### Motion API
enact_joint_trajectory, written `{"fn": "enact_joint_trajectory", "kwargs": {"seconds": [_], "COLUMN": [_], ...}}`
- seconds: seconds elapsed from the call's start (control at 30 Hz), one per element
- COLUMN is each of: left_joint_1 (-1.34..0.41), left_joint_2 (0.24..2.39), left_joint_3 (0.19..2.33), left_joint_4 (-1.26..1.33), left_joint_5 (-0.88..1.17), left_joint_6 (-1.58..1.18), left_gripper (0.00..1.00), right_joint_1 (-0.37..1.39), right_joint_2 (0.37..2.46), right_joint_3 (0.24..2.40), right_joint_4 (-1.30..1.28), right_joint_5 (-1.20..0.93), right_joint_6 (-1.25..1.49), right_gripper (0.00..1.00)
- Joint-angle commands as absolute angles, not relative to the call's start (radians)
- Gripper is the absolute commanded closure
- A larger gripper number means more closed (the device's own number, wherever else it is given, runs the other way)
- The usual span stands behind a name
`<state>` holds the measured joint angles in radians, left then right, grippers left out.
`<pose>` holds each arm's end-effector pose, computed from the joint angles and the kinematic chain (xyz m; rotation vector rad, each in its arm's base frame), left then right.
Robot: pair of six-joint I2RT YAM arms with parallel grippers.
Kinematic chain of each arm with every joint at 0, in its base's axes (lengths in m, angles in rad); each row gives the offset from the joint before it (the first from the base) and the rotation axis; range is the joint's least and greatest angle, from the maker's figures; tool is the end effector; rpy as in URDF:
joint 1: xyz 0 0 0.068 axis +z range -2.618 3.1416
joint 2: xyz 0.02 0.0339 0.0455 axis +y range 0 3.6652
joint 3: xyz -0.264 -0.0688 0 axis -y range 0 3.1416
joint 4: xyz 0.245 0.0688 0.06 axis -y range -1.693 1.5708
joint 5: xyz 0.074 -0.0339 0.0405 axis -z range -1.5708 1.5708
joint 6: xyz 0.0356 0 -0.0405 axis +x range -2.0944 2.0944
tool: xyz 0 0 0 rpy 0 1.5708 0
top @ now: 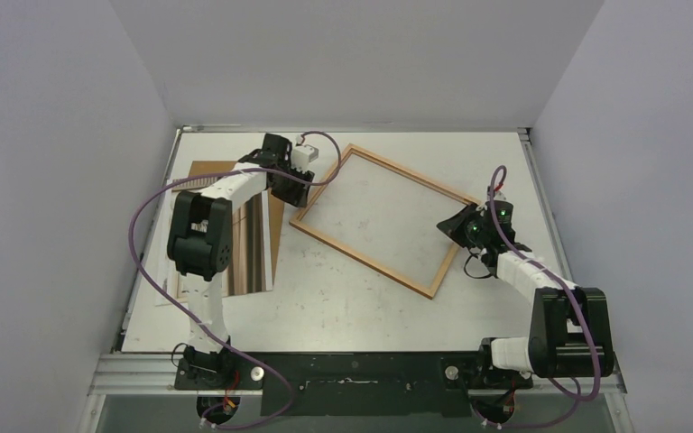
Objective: Put the photo into the frame
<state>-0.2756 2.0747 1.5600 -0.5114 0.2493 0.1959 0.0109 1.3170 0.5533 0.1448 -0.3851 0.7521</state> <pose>0.4272 -0.1300 0.1835 0.6920 2.4934 -0.3526 0.2592 0.0162 0.1809 0.6056 2.1844 0.8410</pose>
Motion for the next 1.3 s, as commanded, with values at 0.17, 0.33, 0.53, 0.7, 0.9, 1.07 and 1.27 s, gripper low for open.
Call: {"fn": "enact_joint_trajectory", "kwargs": {"seconds": [0.17, 0.33, 0.53, 0.7, 0.9, 1.07, 1.27], "left_joint_1": [-0.291, -0.293, -0.293, -0.291, -0.289, -0.288, -0.287], "left_joint_2": [2.048, 2.049, 2.056, 2.068, 2.097, 2.114, 2.118], "left_joint_3": [1.558, 1.557, 1.552, 1.557, 1.558, 1.568, 1.558], "left_joint_4": [-0.474, -0.473, -0.471, -0.476, -0.47, -0.478, -0.501], "left_joint_5": [0.252, 0.25, 0.242, 0.237, 0.244, 0.246, 0.242], "left_joint_6": [0.214, 0.216, 0.215, 0.2, 0.156, 0.149, 0.167], "left_gripper": [0.54, 0.54, 0.54, 0.66, 0.77, 0.77, 0.77], "right_joint_1": [-0.035, -0.038, -0.038, -0.037, -0.035, -0.035, -0.036], "right_joint_2": [1.284, 1.288, 1.29, 1.175, 1.089, 1.059, 1.063], "right_joint_3": [0.589, 0.583, 0.56, 0.612, 0.744, 0.811, 0.938], "right_joint_4": [0.156, 0.167, 0.232, 0.219, 0.079, 0.025, -0.093], "right_joint_5": [-0.399, -0.408, -0.467, -0.559, -0.612, -0.639, -0.633], "right_joint_6": [0.711, 0.712, 0.733, 0.729, 0.707, 0.718, 0.707], "right_gripper": [0.95, 0.95, 0.95, 0.95, 0.95, 0.95, 0.95]}}
